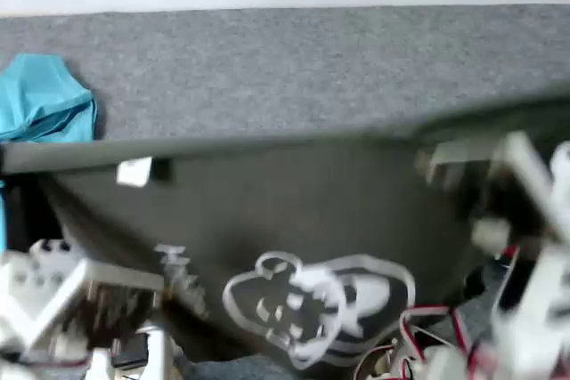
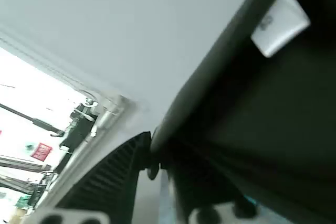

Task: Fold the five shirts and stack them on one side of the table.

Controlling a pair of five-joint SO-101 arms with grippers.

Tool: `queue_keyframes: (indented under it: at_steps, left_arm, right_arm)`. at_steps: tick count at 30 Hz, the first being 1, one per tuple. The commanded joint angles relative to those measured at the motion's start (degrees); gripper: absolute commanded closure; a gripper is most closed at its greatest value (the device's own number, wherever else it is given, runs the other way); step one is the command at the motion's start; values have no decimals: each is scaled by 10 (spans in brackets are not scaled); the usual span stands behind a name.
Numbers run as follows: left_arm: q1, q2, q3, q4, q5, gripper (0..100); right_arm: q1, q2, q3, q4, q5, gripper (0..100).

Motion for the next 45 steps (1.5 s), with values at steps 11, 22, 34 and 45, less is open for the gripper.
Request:
queue_keyframes:
  at_steps: [11,22,34,45]
  left_arm:
    - [-2,4,506,-348,-5,994]
    - [25,167,655,-646,-35,994]
    - [31,581,268,-615,36,994]
    - [61,897,-160,-407,96,994]
  right_arm:
    - [-135,164,288,-102,-26,988]
    - [-165,356,309,-273,-41,988]
    - [-153,448,308,-441,-39,988]
    - [-151,524,308,-575,-6,988]
